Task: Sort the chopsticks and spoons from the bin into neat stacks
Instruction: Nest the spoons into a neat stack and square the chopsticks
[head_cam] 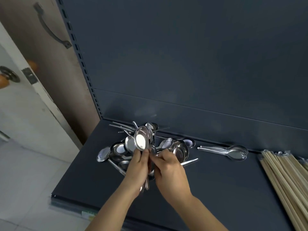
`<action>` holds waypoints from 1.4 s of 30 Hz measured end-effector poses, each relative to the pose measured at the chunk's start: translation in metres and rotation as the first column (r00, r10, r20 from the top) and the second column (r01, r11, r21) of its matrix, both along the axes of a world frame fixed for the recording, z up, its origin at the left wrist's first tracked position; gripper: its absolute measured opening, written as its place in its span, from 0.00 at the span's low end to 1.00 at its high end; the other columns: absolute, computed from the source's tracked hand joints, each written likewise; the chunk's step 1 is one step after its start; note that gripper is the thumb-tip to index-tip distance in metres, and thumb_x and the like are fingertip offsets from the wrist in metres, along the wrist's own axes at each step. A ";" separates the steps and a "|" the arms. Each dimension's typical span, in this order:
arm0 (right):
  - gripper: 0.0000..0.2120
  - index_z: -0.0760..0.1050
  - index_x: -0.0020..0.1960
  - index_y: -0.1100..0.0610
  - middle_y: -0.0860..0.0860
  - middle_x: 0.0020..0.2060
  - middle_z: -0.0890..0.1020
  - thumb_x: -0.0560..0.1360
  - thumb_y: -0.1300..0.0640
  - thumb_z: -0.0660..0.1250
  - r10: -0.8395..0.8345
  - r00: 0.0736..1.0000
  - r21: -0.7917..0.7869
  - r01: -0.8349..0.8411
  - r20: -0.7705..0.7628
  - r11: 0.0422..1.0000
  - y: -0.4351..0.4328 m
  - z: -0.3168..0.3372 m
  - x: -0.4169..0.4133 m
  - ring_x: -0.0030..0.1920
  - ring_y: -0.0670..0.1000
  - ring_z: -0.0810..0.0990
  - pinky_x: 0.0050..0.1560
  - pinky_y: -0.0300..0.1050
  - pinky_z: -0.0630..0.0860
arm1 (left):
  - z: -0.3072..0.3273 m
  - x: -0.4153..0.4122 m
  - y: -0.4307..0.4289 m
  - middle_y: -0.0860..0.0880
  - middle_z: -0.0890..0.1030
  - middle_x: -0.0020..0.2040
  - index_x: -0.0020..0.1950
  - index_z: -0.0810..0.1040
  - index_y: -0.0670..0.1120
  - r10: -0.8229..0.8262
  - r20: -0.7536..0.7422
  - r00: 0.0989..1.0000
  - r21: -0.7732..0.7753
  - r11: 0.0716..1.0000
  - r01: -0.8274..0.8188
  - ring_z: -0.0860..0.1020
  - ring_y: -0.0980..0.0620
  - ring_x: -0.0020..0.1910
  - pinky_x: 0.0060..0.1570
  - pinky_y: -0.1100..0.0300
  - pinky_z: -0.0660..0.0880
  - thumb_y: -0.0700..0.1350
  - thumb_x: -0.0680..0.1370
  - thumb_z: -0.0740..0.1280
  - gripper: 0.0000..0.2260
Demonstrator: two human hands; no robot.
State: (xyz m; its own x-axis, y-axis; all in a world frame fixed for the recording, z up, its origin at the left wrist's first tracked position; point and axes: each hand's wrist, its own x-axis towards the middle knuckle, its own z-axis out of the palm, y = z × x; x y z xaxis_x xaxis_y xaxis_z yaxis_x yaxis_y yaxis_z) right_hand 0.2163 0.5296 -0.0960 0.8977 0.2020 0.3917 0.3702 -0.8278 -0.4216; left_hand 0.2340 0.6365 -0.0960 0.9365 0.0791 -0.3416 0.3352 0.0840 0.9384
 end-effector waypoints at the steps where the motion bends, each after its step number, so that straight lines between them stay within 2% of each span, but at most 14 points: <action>1: 0.23 0.80 0.54 0.53 0.49 0.36 0.73 0.62 0.71 0.70 0.029 0.999 -0.007 -0.029 0.015 1.000 0.001 0.000 0.000 0.34 0.50 0.75 0.28 0.37 0.71 | -0.002 0.000 0.002 0.42 0.80 0.52 0.57 0.74 0.45 0.002 -0.007 1.000 0.003 1.000 -0.002 0.79 0.49 0.49 0.49 0.54 0.76 0.47 0.83 0.55 0.11; 4: 0.16 0.81 0.54 0.53 0.48 0.39 0.76 0.69 0.65 0.66 0.062 0.998 0.084 -0.063 0.014 0.994 0.000 0.000 -0.001 0.40 0.48 0.76 0.38 0.35 0.75 | -0.002 0.000 0.010 0.42 0.82 0.50 0.54 0.76 0.46 -0.006 -0.015 1.000 -0.005 1.000 0.006 0.81 0.48 0.50 0.52 0.51 0.78 0.46 0.83 0.55 0.11; 7: 0.12 0.81 0.53 0.53 0.46 0.44 0.77 0.75 0.63 0.64 -0.040 0.988 0.261 0.079 -0.150 0.962 -0.008 -0.005 0.004 0.45 0.45 0.76 0.44 0.35 0.74 | -0.002 0.004 0.018 0.47 0.83 0.48 0.52 0.76 0.47 0.018 0.018 1.000 0.018 1.000 -0.018 0.82 0.50 0.50 0.55 0.51 0.76 0.47 0.83 0.55 0.11; 9: 0.13 0.80 0.57 0.54 0.48 0.51 0.78 0.76 0.63 0.63 -0.087 0.951 0.178 0.145 -0.296 0.973 -0.019 -0.013 0.010 0.51 0.49 0.77 0.47 0.38 0.73 | 0.004 0.007 0.020 0.46 0.82 0.41 0.52 0.74 0.43 0.053 0.037 0.998 -0.056 0.997 -0.051 0.83 0.50 0.43 0.47 0.55 0.78 0.42 0.83 0.54 0.10; 11: 0.16 0.75 0.63 0.53 0.49 0.59 0.76 0.76 0.60 0.64 -0.078 0.907 -0.039 0.068 -0.414 0.997 -0.025 -0.022 0.013 0.58 0.53 0.73 0.53 0.42 0.72 | 0.010 0.007 0.022 0.46 0.77 0.35 0.51 0.72 0.41 0.078 0.039 0.996 -0.085 0.994 -0.075 0.80 0.50 0.34 0.39 0.57 0.79 0.40 0.83 0.53 0.09; 13: 0.17 0.73 0.65 0.52 0.49 0.61 0.75 0.76 0.58 0.64 -0.064 0.874 -0.166 -0.019 -0.481 0.986 -0.027 -0.028 0.013 0.60 0.55 0.70 0.58 0.45 0.70 | 0.011 0.006 0.024 0.46 0.73 0.34 0.47 0.70 0.41 0.085 0.043 0.995 -0.014 0.996 -0.084 0.73 0.52 0.29 0.32 0.60 0.77 0.40 0.82 0.54 0.08; 17: 0.18 0.74 0.65 0.50 0.48 0.62 0.75 0.76 0.60 0.63 -0.083 0.872 -0.247 -0.044 -0.483 0.968 -0.026 -0.035 0.015 0.64 0.53 0.69 0.63 0.45 0.67 | 0.008 0.002 0.028 0.48 0.67 0.32 0.40 0.65 0.45 0.063 0.020 0.998 0.073 0.995 -0.064 0.64 0.55 0.29 0.29 0.60 0.65 0.41 0.82 0.55 0.10; 21: 0.15 0.78 0.59 0.50 0.49 0.56 0.78 0.75 0.63 0.63 -0.121 0.878 -0.225 0.016 -0.464 0.974 -0.028 -0.036 0.019 0.59 0.52 0.74 0.54 0.41 0.70 | 0.007 -0.001 0.035 0.49 0.68 0.33 0.44 0.68 0.43 0.031 0.008 0.999 0.124 0.992 -0.032 0.63 0.55 0.27 0.29 0.59 0.64 0.43 0.82 0.55 0.09; 26: 0.10 0.82 0.46 0.51 0.48 0.45 0.82 0.74 0.63 0.64 -0.153 0.882 -0.041 0.150 -0.446 0.988 -0.036 -0.033 0.024 0.46 0.53 0.80 0.44 0.44 0.75 | 0.007 -0.006 0.042 0.51 0.69 0.32 0.47 0.71 0.43 0.027 0.011 1.000 0.178 0.984 -0.029 0.65 0.55 0.29 0.35 0.56 0.66 0.46 0.82 0.54 0.10; 29: 0.09 0.83 0.43 0.53 0.46 0.39 0.83 0.72 0.65 0.67 -0.203 0.902 0.154 0.279 -0.381 0.948 -0.045 -0.024 0.026 0.42 0.49 0.81 0.43 0.38 0.74 | 0.006 -0.008 0.045 0.54 0.69 0.33 0.48 0.72 0.48 0.013 0.009 1.000 0.198 0.980 -0.015 0.67 0.57 0.33 0.37 0.57 0.65 0.47 0.82 0.55 0.09; 33: 0.08 0.80 0.39 0.49 0.44 0.34 0.82 0.72 0.61 0.69 -0.238 0.873 0.477 0.441 -0.427 0.761 -0.045 0.005 0.029 0.34 0.40 0.79 0.38 0.32 0.72 | 0.009 -0.012 0.042 0.50 0.70 0.32 0.50 0.73 0.43 0.004 -0.003 1.000 0.142 0.990 -0.004 0.69 0.56 0.28 0.30 0.62 0.70 0.44 0.83 0.54 0.10; 36: 0.08 0.80 0.39 0.52 0.49 0.32 0.82 0.72 0.64 0.70 -0.129 0.872 0.652 0.444 -0.473 0.614 -0.031 0.028 0.030 0.30 0.46 0.79 0.37 0.38 0.76 | 0.013 -0.013 0.038 0.48 0.73 0.33 0.51 0.73 0.42 0.016 -0.056 0.998 0.009 1.000 -0.016 0.74 0.55 0.26 0.30 0.60 0.76 0.44 0.83 0.54 0.10; 38: 0.05 0.80 0.41 0.57 0.52 0.31 0.82 0.72 0.66 0.70 -0.027 0.870 0.720 0.423 -0.491 0.550 -0.015 0.039 0.028 0.29 0.47 0.81 0.34 0.38 0.78 | 0.016 -0.014 0.036 0.46 0.74 0.34 0.52 0.73 0.40 0.016 -0.080 0.997 -0.053 0.998 -0.021 0.77 0.54 0.28 0.34 0.56 0.79 0.43 0.83 0.54 0.10; 42: 0.08 0.80 0.39 0.53 0.48 0.31 0.82 0.71 0.65 0.72 0.016 0.895 0.687 0.331 -0.446 0.647 0.017 0.040 0.023 0.32 0.45 0.80 0.38 0.41 0.79 | 0.021 -0.019 0.037 0.43 0.80 0.37 0.55 0.72 0.37 -0.027 -0.081 0.996 -0.150 0.989 0.014 0.82 0.50 0.32 0.35 0.54 0.81 0.43 0.83 0.54 0.11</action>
